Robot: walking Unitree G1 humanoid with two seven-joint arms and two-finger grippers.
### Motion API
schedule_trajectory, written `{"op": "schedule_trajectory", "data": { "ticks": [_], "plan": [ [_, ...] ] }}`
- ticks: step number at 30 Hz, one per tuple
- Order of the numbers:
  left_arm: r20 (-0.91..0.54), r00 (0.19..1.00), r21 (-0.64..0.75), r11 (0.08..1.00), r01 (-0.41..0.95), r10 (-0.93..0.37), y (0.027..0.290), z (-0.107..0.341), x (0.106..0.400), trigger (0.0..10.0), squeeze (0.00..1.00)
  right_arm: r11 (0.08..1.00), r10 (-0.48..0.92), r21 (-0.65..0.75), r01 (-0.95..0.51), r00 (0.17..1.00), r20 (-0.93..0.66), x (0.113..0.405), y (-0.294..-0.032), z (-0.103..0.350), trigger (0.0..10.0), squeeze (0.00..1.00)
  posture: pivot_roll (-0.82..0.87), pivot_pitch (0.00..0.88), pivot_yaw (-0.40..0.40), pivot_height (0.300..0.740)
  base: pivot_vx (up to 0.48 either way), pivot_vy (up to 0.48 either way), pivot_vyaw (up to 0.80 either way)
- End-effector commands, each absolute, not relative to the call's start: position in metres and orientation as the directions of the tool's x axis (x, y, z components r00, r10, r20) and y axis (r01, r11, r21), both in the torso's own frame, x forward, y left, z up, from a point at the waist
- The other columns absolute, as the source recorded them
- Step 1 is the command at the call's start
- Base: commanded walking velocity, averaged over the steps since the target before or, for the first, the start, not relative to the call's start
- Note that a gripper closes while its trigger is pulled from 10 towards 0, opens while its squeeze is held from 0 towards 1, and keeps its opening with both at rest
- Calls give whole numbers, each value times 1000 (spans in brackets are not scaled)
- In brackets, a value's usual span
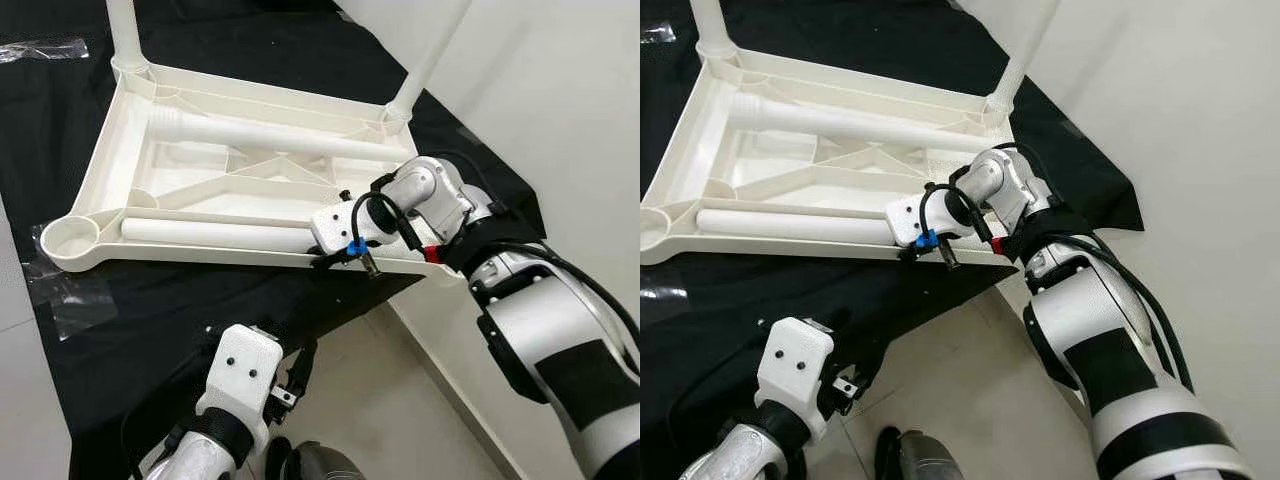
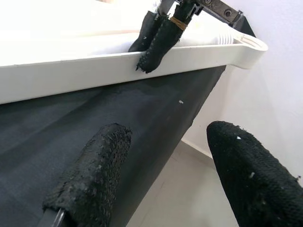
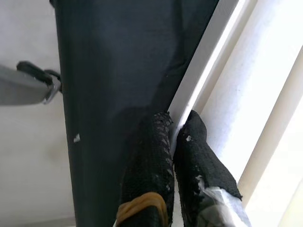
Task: Building children table
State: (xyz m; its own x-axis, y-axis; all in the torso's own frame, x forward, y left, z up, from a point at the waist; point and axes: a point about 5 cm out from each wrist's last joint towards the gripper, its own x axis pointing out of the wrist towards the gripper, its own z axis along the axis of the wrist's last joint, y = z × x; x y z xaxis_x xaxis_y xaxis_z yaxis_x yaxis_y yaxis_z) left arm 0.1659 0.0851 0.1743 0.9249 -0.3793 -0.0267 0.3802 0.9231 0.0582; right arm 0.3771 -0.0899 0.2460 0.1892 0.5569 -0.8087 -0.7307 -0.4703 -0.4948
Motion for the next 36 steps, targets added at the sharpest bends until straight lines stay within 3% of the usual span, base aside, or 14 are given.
{"op": "schedule_trajectory", "data": {
  "ticks": [1,5,9,10,11,12,15,16,24,25,30,36],
  "plan": [
    [-49,916,61,914,401,-398,82,169,163,10000,0,-596,409,-364,-716,120,-905,370,-101,217,0,0,21,231,-269,740,0,0,0],
    [-51,915,63,913,402,-400,81,168,163,10000,0,-615,397,-373,-695,136,-908,370,-102,217,0,0,23,223,-267,740,0,0,0],
    [-52,914,65,912,404,-402,81,167,163,10000,0,-624,357,-402,-670,213,-910,375,-108,217,0,0,25,217,-267,740,0,0,0],
    [-52,914,66,912,404,-402,81,167,163,10000,0,-608,368,-426,-670,238,-899,376,-107,217,8275,0,25,217,-267,740,0,0,0],
    [-52,914,66,912,404,-402,81,167,163,10000,0,-608,368,-426,-670,238,-899,376,-107,217,8275,0,25,217,-267,740,0,0,0],
    [-52,914,65,912,404,-401,81,167,163,10000,0,-592,390,-446,-671,245,-888,377,-104,218,10000,0,23,210,-265,740,0,0,0],
    [-55,913,69,911,408,-404,81,165,163,10000,0,-511,481,-464,-724,207,-852,378,-93,225,10000,0,26,202,-262,740,0,0,0],
    [-59,912,71,910,409,-406,81,164,162,10000,0,-492,509,-456,-742,180,-842,377,-90,228,10000,1000,30,193,-260,740,0,0,0],
    [-70,909,69,907,415,-411,80,160,161,10000,0,-464,611,-424,-778,65,-789,373,-82,245,10000,1000,29,187,-259,740,0,0,0],
    [-71,909,68,907,415,-411,80,160,161,10000,0,-469,622,-409,-783,36,-782,372,-82,249,10000,0,29,187,-259,740,0,0,0],
    [-70,909,64,908,415,-411,79,159,161,10000,0,-392,763,-413,-822,-40,-645,371,-68,277,10000,0,26,189,-262,740,0,0,0],
    [-70,910,64,909,412,-408,79,158,162,10000,0,-340,828,-433,-835,-48,-559,370,-54,287,10000,0,25,200,-264,740,0,0,0]
  ]
}}
